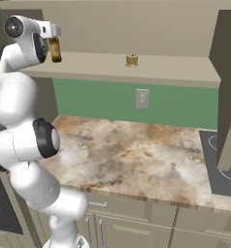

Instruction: Get the candle and the beer from the cabinet and move them to the dining counter.

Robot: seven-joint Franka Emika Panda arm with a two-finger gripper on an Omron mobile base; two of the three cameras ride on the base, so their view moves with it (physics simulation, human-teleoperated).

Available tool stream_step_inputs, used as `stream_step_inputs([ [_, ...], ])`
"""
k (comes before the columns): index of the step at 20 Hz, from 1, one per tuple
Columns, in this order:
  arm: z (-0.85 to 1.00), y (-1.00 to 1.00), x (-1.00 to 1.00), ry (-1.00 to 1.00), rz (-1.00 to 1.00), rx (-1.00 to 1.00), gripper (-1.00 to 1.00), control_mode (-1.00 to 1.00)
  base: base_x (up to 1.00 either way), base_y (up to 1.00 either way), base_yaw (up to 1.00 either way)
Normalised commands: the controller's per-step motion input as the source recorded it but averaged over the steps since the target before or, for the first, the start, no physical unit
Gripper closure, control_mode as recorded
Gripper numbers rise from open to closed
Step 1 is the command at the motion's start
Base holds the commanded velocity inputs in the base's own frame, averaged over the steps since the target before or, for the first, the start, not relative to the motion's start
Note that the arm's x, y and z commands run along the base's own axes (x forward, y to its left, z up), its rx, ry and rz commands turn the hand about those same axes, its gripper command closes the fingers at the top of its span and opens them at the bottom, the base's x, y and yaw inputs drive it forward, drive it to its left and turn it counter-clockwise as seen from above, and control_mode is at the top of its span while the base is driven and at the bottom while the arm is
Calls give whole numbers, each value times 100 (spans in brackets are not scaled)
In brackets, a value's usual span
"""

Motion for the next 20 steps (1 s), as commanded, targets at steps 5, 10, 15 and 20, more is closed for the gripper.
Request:
stream_step_inputs([
  [5, 0, 9, 30, 0, 0, 0, -100, -100, 0, 0, 0],
  [10, -4, 0, 25, 0, 0, 0, -100, -100, 0, 0, 0],
  [15, -23, 0, 15, -7, 3, 0, -100, -100, 0, 0, 0],
  [20, -14, 0, 15, -5, 2, 0, -100, -100, 0, 0, 0],
])
